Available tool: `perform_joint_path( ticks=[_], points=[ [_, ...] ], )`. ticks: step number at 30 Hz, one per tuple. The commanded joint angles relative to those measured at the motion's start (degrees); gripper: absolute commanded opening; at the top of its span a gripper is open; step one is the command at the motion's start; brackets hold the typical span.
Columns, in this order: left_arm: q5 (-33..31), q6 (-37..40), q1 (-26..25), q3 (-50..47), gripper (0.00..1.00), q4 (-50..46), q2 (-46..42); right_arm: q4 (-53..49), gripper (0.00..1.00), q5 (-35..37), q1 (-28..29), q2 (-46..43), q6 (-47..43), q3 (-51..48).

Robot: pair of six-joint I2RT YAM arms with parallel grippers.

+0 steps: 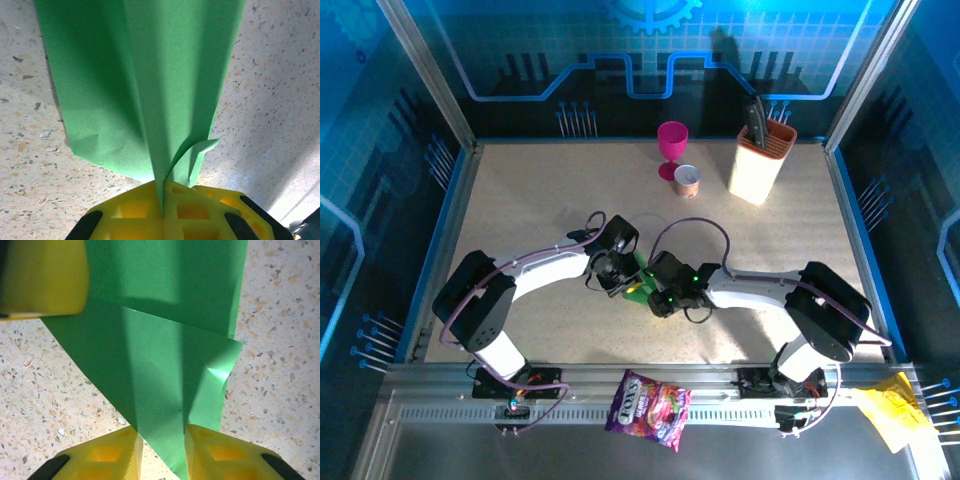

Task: Fold a paper plane with a square sheet of paper (pick it up from the middle)
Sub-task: Fourth fold the wing at the center of the table.

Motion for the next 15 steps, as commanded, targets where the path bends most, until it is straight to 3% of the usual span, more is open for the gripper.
perform_joint_path(
  ticks=[1, 15],
  points=[
    [-0.7, 0.7, 0.1, 0.5, 0.00, -2.4, -0.7, -1.2, 0.27, 0.4, 0.5, 0.9, -0.1, 1.1],
    [-0.9, 0.5, -0.1, 1.1, 0.00, -2.9, -0.4, 0.3, 0.22, 0.4, 0.2, 2.5, 0.3, -0.9]
  ],
)
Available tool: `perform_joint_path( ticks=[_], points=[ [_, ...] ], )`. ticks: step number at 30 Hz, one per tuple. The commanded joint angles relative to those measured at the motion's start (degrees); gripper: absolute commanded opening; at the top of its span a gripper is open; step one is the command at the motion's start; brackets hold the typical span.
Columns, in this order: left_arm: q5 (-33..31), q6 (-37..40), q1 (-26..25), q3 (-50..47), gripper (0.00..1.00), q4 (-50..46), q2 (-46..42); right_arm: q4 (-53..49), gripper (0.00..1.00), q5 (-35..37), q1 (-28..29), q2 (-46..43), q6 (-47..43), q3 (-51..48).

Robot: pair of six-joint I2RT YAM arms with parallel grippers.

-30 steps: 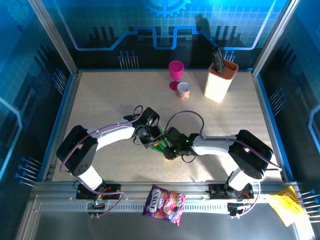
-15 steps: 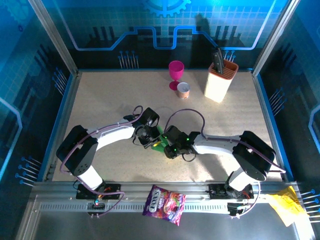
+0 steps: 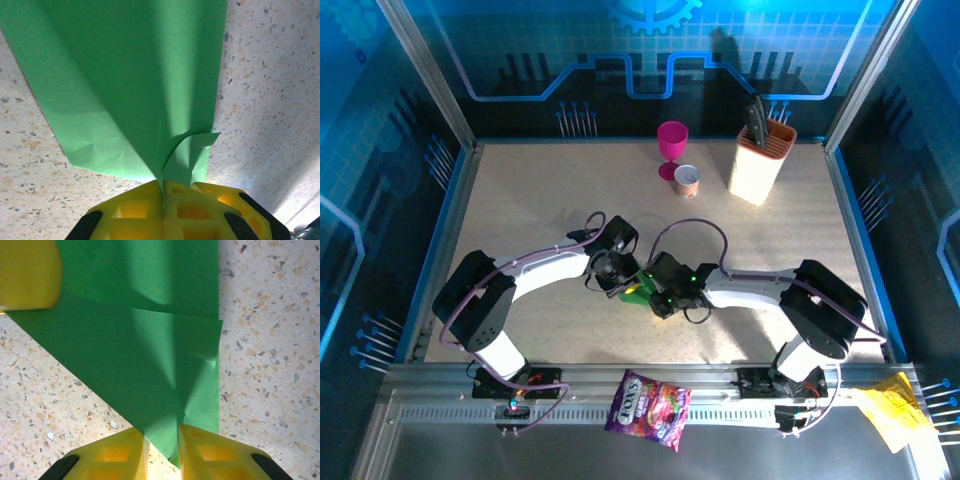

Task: Fold a paper plane with a square sheet of paper (pick it up from the middle)
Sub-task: Fourth fold the wing at the center of the table.

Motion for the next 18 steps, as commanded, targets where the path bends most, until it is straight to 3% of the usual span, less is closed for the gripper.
perform_joint_path(
  ticks=[1, 18],
  points=[
    [-0.5, 0.5, -0.1, 1.1, 0.00, -1.9, -0.5, 0.0, 0.22, 0.2, 0.1, 0.9, 0.3, -1.1],
    [-0.3, 0.7, -0.1, 1.2, 0.00, -1.9, -0.4, -1.3, 0.28, 2.6, -0.9, -0.7, -0.3, -0.1]
  ],
)
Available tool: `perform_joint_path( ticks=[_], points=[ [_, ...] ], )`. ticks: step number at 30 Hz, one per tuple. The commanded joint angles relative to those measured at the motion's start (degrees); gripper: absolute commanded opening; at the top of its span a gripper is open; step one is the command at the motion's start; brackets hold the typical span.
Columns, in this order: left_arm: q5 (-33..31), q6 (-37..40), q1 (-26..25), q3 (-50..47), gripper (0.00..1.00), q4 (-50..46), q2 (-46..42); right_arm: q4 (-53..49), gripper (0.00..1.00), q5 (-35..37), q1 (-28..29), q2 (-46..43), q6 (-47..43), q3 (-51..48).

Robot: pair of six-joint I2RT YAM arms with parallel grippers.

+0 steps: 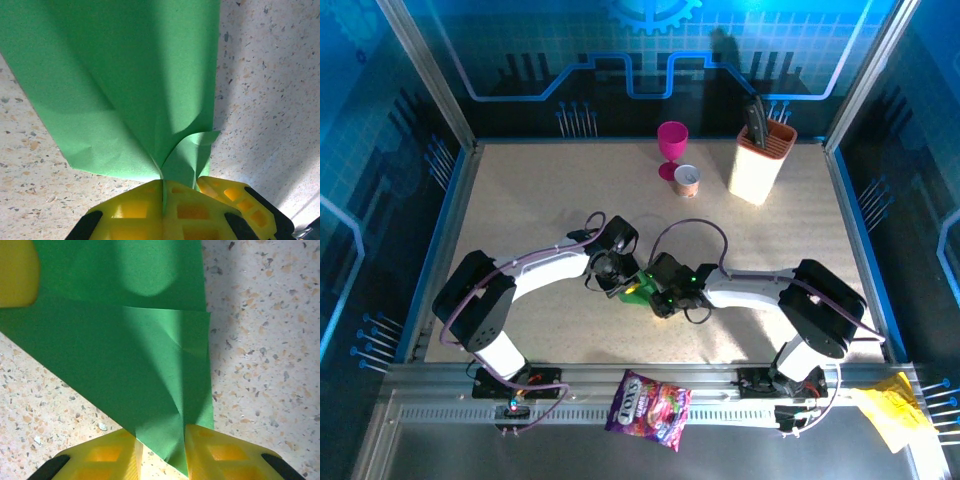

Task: Fold a paper plane with a square sheet of paper (pick it up from the middle)
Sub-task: Fourth fold the wing at the center of the table.

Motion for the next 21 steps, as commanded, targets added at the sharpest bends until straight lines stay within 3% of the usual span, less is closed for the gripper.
perform_joint_path(
  ticks=[1, 19, 21],
  points=[
    [-0.4, 0.6, -0.1, 1.1, 0.00, -1.9, -0.4, -1.5, 0.28, 1.5, -0.6, -0.9, -0.4, 0.3],
    [-0.5, 1.1, -0.1, 2.7, 0.00, -2.6, -0.6, -0.3, 0.04, -2.0, -2.0, 0.8, -2.1, 0.4],
    [-0.7, 1.4, -0.1, 3.4, 0.05, -3.1, -0.6, 0.2, 0.02, -2.8, -2.2, 1.1, -2.2, 0.0]
  ],
)
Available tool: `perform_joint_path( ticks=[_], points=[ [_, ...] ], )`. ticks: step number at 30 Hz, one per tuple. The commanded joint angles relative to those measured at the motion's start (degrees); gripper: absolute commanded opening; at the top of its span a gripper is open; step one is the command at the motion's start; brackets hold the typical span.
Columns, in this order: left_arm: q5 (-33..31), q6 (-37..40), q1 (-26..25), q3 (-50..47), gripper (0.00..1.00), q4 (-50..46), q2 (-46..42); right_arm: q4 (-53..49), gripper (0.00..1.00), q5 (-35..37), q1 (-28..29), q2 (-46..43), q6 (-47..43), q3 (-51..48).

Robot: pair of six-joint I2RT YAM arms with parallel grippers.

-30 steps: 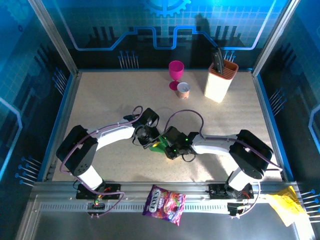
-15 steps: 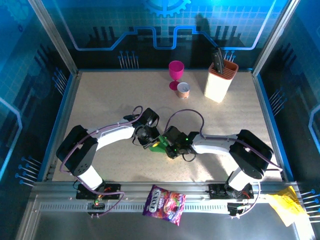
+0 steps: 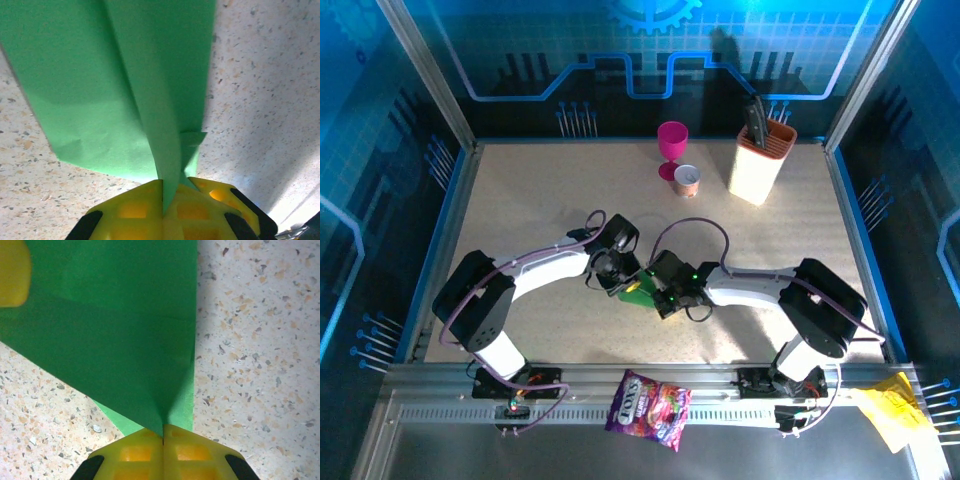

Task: Fold a paper plane with a square sheet of paper (pick it up from the middle)
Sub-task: Fourth fold the wing at the center of the table.

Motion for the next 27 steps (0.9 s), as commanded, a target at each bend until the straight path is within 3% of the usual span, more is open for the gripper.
perform_joint_path(
  ticks=[1, 8, 13, 22, 25, 27],
  points=[
    [-0.8, 1.5, 0.0, 2.6, 0.09, -3.1, -0.6, 0.1, 0.01, -1.6, -0.9, 1.2, -0.5, -0.2],
    [-2.4, 1.9, -0.1, 3.5, 0.43, -5.0, -1.4, 1.3, 0.00, -2.8, -1.3, 2.5, 0.4, -1.4],
    [-4.7, 2.6, 0.0, 4.1, 0.55, -7.1, -2.6, 2.4, 0.00, -4.4, -2.0, 3.3, 1.5, -2.5],
    [-10.7, 3.1, 0.1, 4.4, 0.59, -11.3, -6.2, 5.0, 0.00, -9.6, -4.2, 4.8, 3.7, -4.9],
    [-12.0, 3.4, 0.1, 3.6, 0.51, -11.7, -7.7, 5.5, 0.00, -11.4, -4.9, 5.5, 4.0, -5.4],
    [-12.6, 3.7, 0.1, 2.7, 0.39, -11.4, -8.7, 5.9, 0.00, -12.8, -5.5, 6.1, 4.2, -5.8]
  ],
)
